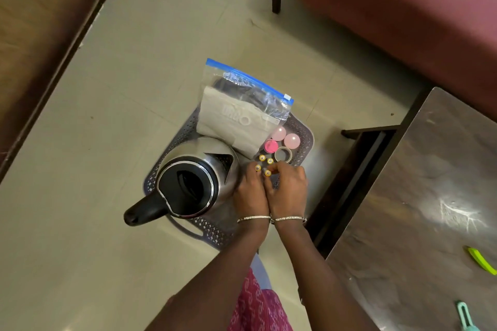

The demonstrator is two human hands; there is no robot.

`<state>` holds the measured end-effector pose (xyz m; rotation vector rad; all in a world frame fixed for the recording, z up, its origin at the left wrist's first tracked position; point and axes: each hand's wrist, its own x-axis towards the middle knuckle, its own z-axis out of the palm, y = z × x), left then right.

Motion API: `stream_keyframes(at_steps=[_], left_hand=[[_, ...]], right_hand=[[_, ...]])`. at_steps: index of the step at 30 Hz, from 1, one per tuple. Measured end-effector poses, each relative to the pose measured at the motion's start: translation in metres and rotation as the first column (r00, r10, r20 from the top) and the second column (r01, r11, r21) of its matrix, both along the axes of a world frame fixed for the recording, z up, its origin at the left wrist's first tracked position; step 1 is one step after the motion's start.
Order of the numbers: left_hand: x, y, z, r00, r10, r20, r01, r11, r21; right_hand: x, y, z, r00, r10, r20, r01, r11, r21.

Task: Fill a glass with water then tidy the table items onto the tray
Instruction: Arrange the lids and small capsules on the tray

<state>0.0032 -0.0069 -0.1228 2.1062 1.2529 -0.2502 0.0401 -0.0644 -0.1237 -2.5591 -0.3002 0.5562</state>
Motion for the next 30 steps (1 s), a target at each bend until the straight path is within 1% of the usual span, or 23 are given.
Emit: stream_keyframes(at_steps=[5, 9, 14, 18, 24, 30], left_hand=[[0.007, -0.002, -0.004, 0.999, 0.032, 0.038, -0.033, 0.999, 0.039], [0.007, -0.003, -0.007, 0.994, 0.072, 0.078, -0.074, 0.997, 0.025], [0.009, -0.004, -0.006, 0.987, 0.119, 0.112, -0.122, 0.992, 0.018], [0.009, -0.004, -0.007, 0.989, 0.115, 0.089, -0.116, 0.993, 0.006], [0.007, -0.003, -0.007, 0.989, 0.117, 0.093, -0.115, 0.993, -0.022], [0.007, -0.003, -0.007, 0.990, 0.103, 0.098, -0.101, 0.995, -0.022]], right_hand=[[0.006, -0.001, -0.009, 1.000, -0.005, -0.007, 0.005, 1.000, 0.011], [0.008, 0.000, -0.013, 1.000, 0.005, -0.010, -0.004, 0.999, 0.041], [0.010, 0.001, -0.014, 1.000, 0.005, -0.019, -0.004, 0.999, 0.036], [0.009, 0.001, -0.013, 1.000, 0.005, -0.009, -0.005, 0.999, 0.040], [0.009, 0.000, -0.012, 1.000, 0.030, 0.005, -0.030, 0.998, 0.049], [0.010, 0.000, -0.013, 0.998, 0.069, 0.009, -0.069, 0.998, 0.006]])
